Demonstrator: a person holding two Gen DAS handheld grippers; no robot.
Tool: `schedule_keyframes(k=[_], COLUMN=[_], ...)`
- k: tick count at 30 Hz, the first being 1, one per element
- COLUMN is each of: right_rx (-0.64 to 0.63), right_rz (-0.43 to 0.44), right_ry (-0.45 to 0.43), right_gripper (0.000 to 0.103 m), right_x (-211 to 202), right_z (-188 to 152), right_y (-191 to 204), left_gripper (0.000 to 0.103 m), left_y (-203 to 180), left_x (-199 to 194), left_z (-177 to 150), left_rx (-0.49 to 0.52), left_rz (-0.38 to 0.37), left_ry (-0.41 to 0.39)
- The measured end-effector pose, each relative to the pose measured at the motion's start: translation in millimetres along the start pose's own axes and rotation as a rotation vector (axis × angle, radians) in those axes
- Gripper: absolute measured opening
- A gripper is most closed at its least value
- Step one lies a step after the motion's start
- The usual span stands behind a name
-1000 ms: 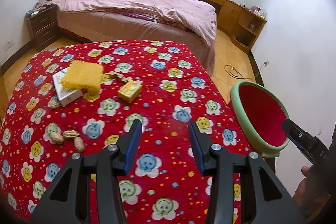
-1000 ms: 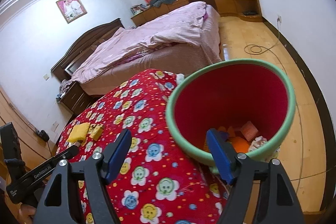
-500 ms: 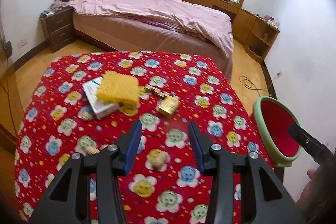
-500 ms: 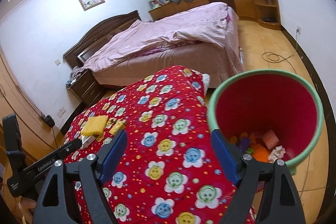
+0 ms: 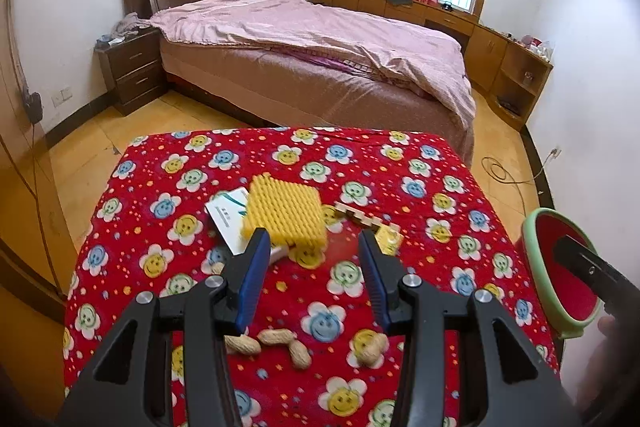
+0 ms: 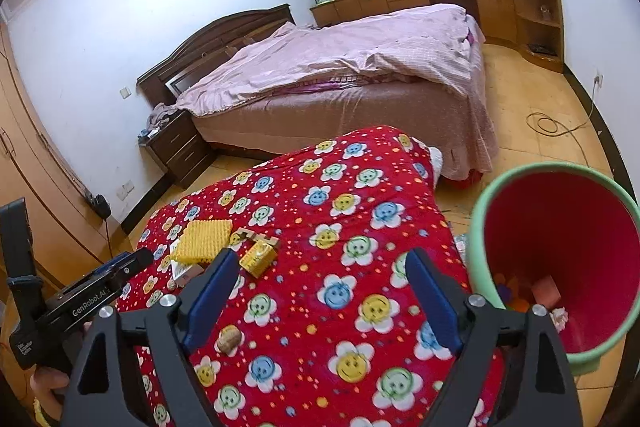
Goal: Collect trash
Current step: 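Grasp the yellow foam mesh sleeve with the left tool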
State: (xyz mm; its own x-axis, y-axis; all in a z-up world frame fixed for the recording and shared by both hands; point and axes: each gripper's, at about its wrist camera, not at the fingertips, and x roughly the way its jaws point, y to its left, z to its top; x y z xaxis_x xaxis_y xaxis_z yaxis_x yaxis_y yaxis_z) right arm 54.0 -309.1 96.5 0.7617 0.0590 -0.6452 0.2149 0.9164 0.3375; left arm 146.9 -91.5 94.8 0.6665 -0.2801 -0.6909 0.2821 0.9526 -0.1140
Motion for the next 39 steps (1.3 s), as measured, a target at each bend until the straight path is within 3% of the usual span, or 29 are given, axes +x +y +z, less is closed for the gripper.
schedule_keyframes(k=[11, 20, 26, 32, 39], right_rx=[0.015, 0.048, 0.07, 0.067, 0.064], right_rz=[0.002, -0.017, -0.023, -0.015, -0.013], right_ry=[0.017, 0.046, 0.059, 0.074, 0.08], right_gripper=[0.089, 0.092, 0.096, 0.096, 0.096], right_x=[42.2, 72.1, 83.9, 94.0, 97.9], right_z=[6.3, 1.8, -1.8, -2.8, -4.3], right_y=[7.2, -5.7, -12.4, -12.6, -14.2], left_gripper=[0.046, 0.059, 0.059, 0.061, 0.061], left_y=[9.8, 15.5, 17.6, 19.6, 19.8], left_x=[36.0, 72.1, 96.1, 123.1, 130.4], left_z=[6.7, 10.4, 11.7, 9.5, 5.6], left_rx=[-0.006, -0.009, 0.004, 0.047, 0.042], left_rz=[0.038, 0.05, 0.086, 0.176, 0.202], left_ry=[0.033, 0.05, 0.077, 0.097, 0.102])
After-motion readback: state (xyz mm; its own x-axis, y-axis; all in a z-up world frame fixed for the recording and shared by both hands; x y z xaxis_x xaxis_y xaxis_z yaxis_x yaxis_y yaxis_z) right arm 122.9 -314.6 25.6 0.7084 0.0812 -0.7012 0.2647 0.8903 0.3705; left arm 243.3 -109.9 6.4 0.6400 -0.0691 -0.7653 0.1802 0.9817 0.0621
